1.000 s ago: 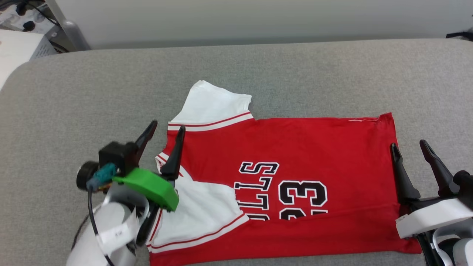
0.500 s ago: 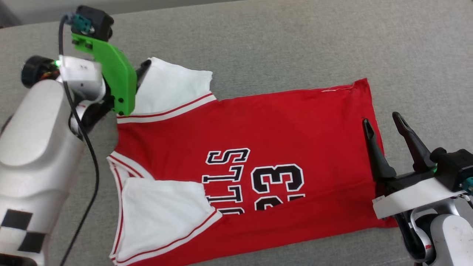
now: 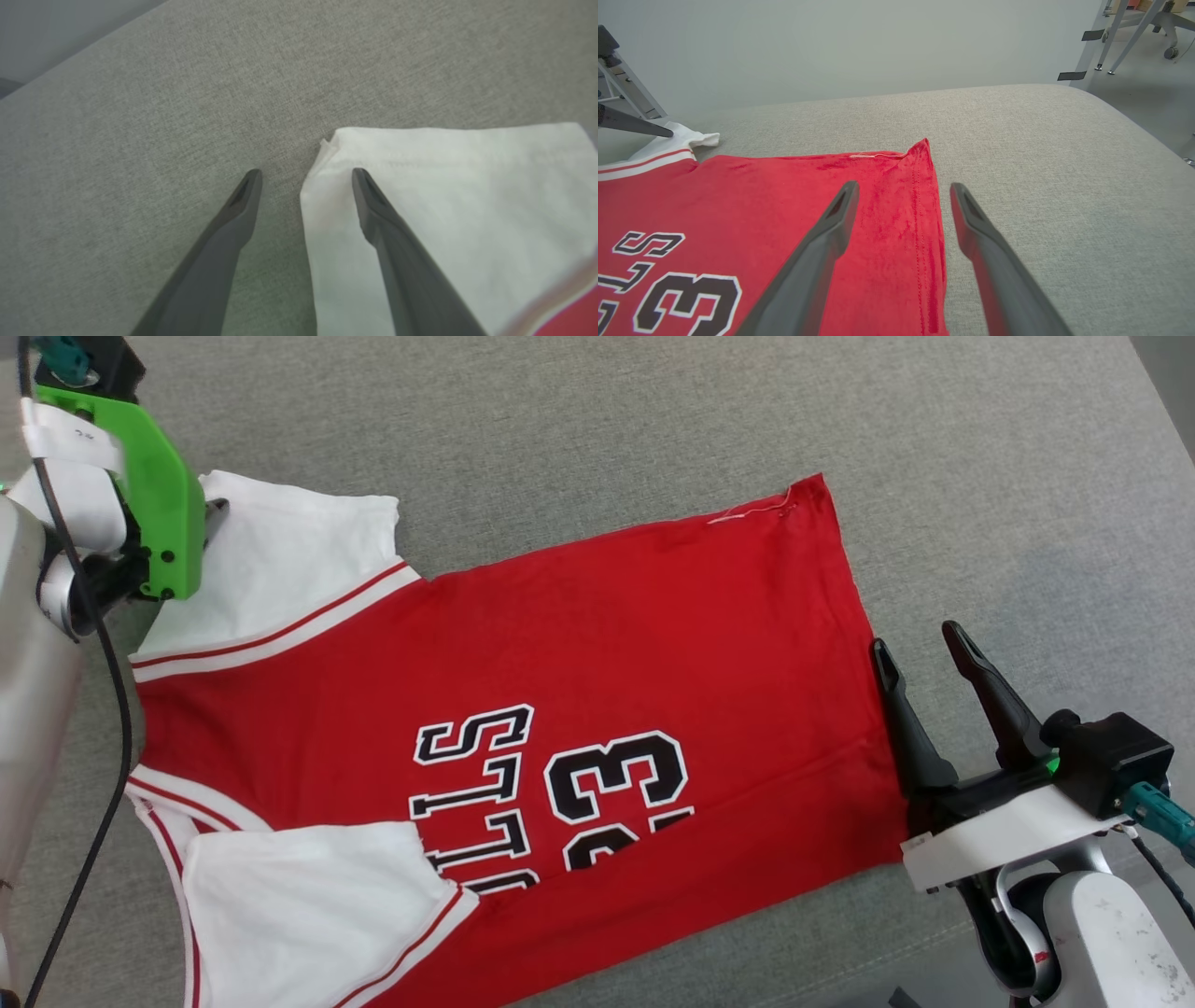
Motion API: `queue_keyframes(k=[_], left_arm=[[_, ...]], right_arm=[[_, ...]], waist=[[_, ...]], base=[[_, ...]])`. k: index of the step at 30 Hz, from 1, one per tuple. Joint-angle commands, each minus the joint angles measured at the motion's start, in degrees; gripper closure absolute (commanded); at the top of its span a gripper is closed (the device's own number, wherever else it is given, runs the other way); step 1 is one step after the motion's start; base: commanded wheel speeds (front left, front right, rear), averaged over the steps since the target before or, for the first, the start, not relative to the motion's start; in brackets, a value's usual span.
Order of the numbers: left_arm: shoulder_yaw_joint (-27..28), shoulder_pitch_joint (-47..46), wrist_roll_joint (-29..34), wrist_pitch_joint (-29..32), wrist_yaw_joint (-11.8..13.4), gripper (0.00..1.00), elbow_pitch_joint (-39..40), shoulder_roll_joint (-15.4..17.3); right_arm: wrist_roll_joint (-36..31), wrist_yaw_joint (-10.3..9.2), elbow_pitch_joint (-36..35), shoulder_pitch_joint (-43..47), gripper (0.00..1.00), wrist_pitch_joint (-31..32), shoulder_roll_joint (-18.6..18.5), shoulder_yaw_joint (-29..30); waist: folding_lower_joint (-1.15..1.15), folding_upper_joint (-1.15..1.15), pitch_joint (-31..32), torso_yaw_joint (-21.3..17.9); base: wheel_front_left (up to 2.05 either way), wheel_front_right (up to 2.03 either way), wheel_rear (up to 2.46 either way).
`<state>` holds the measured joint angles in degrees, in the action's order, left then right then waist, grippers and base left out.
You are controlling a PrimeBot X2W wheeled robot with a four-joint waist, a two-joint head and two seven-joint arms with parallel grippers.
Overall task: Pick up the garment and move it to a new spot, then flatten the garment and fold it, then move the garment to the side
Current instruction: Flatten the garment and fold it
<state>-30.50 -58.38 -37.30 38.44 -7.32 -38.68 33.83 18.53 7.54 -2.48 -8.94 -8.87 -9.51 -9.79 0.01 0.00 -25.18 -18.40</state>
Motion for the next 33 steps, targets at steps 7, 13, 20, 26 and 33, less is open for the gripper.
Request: queue_keyframes(k=[7, 13, 20, 26, 33], left_arm=[[0.2, -1.6, -0.2, -2.7, 0.3, 0.00, -6.9, 0.1], [-1.5, -0.3, -2.5, -1.9, -0.1, 1.00, -7.9, -1.3], [-0.5, 0.7, -4.9, -10.9, -0.1, 1.00, -5.9, -1.9], [-1.9, 3.9, -6.2, -14.4, -0.2, 1.00, 2.3, -1.4], [-2.0, 9.3, -7.9, -12.9, 2.1, 1.00, 17.0, -0.4]], right_arm=[[0.5, -0.05, 1.0, -0.9, 0.00, -1.0, 0.1, -0.1], [0.3, -0.05, 1.2, -0.8, 0.00, -0.7, -0.1, 0.0], [0.1, -0.05, 1.1, -0.3, 0.00, 0.7, -1.6, 1.2], [1.3, -0.05, 0.0, 0.0, 0.00, 8.9, -7.5, 1.1], [6.3, -0.05, -0.9, -4.2, 0.00, 24.9, -14.9, 0.0]], waist=[[-0.01, 0.00, -1.2, -1.9], [-0.01, 0.00, -0.4, -1.3], [-0.01, 0.00, 3.2, 0.7], [-0.01, 0.00, 7.2, 5.1], [-0.01, 0.00, 7.5, 9.6]], base=[[0.00, 0.00, 0.00], [0.00, 0.00, 0.00], [0.00, 0.00, 0.00], [0.00, 0.00, 0.00], [0.00, 0.00, 0.00]])
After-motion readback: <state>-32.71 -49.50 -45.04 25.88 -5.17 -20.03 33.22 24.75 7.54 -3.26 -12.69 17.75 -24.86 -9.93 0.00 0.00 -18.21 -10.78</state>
